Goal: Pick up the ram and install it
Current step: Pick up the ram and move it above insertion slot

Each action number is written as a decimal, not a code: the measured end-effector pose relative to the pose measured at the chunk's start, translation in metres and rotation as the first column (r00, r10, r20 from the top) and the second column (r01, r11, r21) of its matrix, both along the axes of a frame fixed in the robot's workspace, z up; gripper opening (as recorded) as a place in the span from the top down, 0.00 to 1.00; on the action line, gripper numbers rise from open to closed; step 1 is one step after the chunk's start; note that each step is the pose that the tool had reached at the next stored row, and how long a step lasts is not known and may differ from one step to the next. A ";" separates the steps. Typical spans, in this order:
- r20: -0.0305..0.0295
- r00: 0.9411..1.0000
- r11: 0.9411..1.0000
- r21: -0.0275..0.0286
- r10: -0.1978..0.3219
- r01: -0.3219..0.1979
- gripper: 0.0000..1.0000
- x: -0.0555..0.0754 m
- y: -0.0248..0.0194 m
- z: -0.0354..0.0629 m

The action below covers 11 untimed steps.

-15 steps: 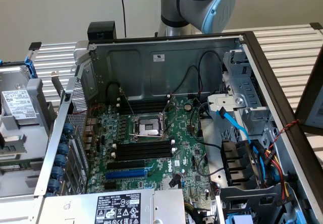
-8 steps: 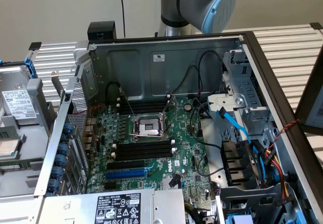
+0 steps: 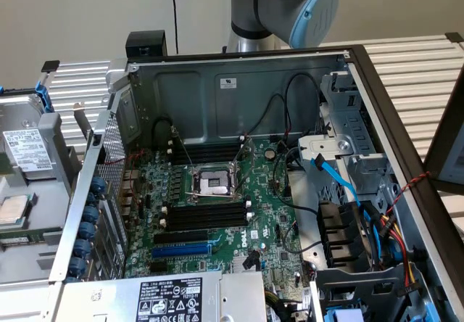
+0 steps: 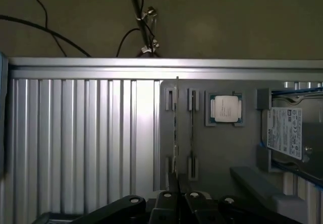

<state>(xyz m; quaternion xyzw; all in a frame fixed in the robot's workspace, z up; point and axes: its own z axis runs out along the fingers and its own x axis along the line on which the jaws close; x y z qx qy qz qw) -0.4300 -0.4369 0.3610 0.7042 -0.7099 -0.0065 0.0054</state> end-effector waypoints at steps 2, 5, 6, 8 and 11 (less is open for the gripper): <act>0.000 1.000 1.000 0.000 0.000 0.000 0.88 0.000 -0.0001 0.0090; 0.000 1.000 1.000 0.000 -0.001 0.001 0.88 0.000 -0.0002 0.0226; 0.000 1.000 1.000 0.000 -0.001 0.001 0.88 0.000 -0.0002 0.0271; 0.000 1.000 1.000 0.000 -0.002 0.002 0.88 0.000 -0.0003 0.0362; 0.000 1.000 1.000 0.000 -0.002 0.002 0.88 0.001 -0.0003 0.0393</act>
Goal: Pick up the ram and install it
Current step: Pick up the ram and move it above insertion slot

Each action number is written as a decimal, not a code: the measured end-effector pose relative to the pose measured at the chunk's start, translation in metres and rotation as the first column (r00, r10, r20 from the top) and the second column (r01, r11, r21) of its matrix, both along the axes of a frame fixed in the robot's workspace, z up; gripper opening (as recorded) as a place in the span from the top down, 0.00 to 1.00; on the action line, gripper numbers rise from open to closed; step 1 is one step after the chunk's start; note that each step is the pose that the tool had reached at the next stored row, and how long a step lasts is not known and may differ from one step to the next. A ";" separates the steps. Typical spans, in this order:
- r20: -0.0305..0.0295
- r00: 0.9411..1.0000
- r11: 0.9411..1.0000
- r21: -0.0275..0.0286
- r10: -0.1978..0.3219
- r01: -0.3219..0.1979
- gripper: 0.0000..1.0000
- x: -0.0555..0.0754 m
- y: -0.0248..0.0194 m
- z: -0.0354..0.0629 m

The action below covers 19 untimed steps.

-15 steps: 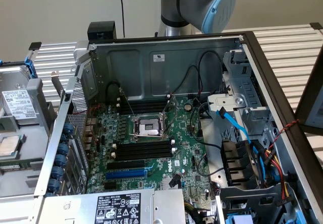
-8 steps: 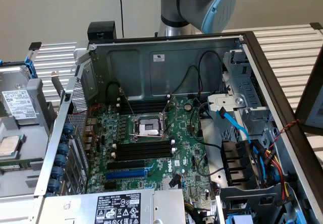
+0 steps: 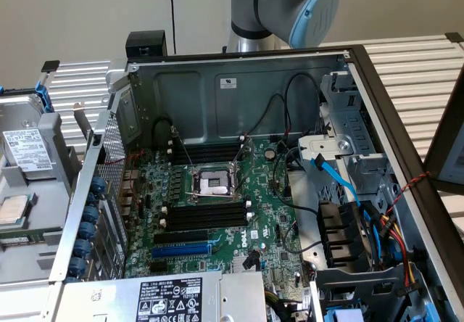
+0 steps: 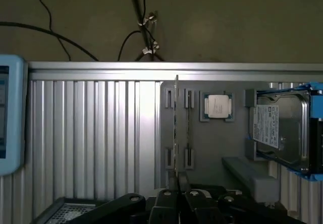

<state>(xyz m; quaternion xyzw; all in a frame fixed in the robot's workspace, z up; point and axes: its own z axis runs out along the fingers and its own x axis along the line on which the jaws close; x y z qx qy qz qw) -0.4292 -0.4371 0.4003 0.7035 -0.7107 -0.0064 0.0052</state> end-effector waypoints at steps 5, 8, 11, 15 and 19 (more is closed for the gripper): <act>0.000 1.000 1.000 0.000 0.000 0.000 0.88 0.000 0.0000 0.0001; 0.000 1.000 1.000 0.000 0.000 0.000 0.88 0.004 0.0000 0.0004; 0.000 1.000 1.000 0.000 0.000 0.000 0.88 0.015 0.0001 0.0013; 0.000 1.000 1.000 0.000 0.000 0.000 0.88 0.032 0.0000 0.0063; 0.000 1.000 1.000 0.000 0.000 0.000 0.88 0.049 0.0000 0.0135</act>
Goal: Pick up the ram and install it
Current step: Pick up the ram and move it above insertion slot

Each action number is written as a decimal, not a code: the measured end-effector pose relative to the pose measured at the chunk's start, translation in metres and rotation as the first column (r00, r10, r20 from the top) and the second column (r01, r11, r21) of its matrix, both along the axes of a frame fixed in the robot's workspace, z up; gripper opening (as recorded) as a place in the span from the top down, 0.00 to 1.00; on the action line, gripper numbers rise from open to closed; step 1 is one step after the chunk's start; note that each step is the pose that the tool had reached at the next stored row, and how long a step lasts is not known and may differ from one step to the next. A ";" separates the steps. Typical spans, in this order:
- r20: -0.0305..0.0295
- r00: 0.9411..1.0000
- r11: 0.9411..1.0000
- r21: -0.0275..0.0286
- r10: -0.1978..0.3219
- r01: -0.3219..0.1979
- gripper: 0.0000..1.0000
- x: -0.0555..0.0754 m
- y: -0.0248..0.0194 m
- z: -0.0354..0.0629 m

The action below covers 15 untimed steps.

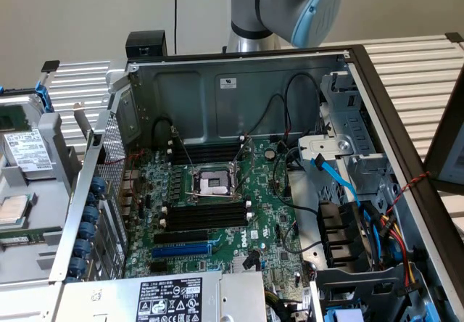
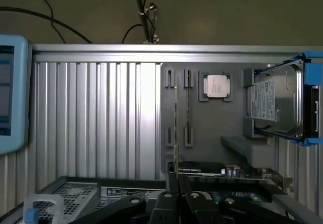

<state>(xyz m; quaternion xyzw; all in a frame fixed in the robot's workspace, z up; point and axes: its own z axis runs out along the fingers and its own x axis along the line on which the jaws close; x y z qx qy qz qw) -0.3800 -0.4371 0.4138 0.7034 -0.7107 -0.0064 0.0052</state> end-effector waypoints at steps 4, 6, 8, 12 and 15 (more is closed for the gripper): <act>0.000 1.000 1.000 0.000 0.000 0.000 0.88 0.016 0.0000 0.0043; 0.001 1.000 1.000 0.000 0.000 0.000 0.88 0.024 0.0000 0.0052; 0.001 1.000 1.000 0.000 0.000 0.000 0.88 0.033 0.0000 0.0057; 0.002 1.000 1.000 0.000 0.000 0.000 0.88 0.050 0.0000 0.0062; 0.002 1.000 1.000 0.000 0.000 0.000 0.88 0.063 0.0000 0.0065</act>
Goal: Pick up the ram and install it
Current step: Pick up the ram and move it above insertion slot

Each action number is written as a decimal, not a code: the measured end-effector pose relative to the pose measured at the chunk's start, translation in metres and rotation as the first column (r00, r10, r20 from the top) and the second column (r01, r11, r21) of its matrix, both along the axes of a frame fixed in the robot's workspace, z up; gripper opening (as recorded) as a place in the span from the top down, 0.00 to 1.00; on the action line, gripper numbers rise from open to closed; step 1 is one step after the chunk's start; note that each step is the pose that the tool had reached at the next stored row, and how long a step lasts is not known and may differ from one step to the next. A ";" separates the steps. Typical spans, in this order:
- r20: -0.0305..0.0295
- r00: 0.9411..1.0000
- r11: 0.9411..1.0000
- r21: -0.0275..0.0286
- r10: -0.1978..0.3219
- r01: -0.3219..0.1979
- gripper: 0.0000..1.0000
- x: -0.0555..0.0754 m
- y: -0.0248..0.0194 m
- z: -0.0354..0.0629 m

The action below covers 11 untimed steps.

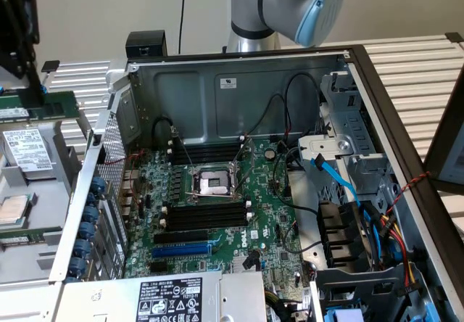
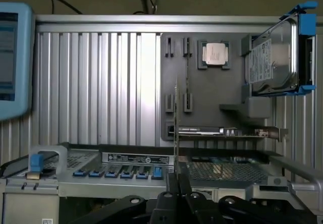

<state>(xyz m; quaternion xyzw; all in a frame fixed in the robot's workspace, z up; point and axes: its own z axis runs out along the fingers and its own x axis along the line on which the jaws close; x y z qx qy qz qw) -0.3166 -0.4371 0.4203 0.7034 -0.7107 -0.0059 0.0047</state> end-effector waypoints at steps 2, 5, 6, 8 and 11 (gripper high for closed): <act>0.000 1.000 1.000 0.000 0.000 0.000 0.88 0.009 0.0000 0.0002; 0.000 1.000 1.000 0.000 0.000 0.000 0.88 0.023 0.0000 0.0002; 0.000 1.000 1.000 0.000 0.000 0.000 0.88 0.027 0.0000 0.0003; 0.000 1.000 1.000 0.000 0.000 0.000 0.88 0.036 0.0000 0.0002; 0.000 1.000 1.000 0.000 0.000 0.000 0.88 0.050 0.0000 0.0003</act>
